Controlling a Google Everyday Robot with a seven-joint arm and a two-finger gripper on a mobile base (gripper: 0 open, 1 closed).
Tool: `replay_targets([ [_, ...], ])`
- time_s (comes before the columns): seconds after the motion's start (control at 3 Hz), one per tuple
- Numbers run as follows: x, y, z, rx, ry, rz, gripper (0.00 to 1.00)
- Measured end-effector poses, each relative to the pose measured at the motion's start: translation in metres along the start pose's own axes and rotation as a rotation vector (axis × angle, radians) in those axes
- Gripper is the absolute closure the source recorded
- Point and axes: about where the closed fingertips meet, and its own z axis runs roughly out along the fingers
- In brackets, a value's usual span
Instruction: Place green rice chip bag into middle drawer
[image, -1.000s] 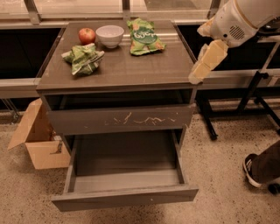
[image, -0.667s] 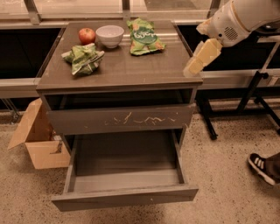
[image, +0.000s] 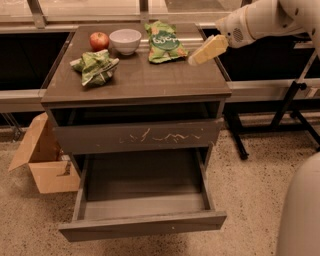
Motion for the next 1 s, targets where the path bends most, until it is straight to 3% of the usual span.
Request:
replay_targets([
  [0.33, -0.012, -0.026, 0.053, 0.002, -0.065, 0.071, 0.00],
  [0.67, -0.020, -0.036, 0.091, -0.012, -0.102, 0.104, 0.00],
  [1.0, -0.021, -0.036, 0.101, -0.009, -0.111, 0.114, 0.00],
])
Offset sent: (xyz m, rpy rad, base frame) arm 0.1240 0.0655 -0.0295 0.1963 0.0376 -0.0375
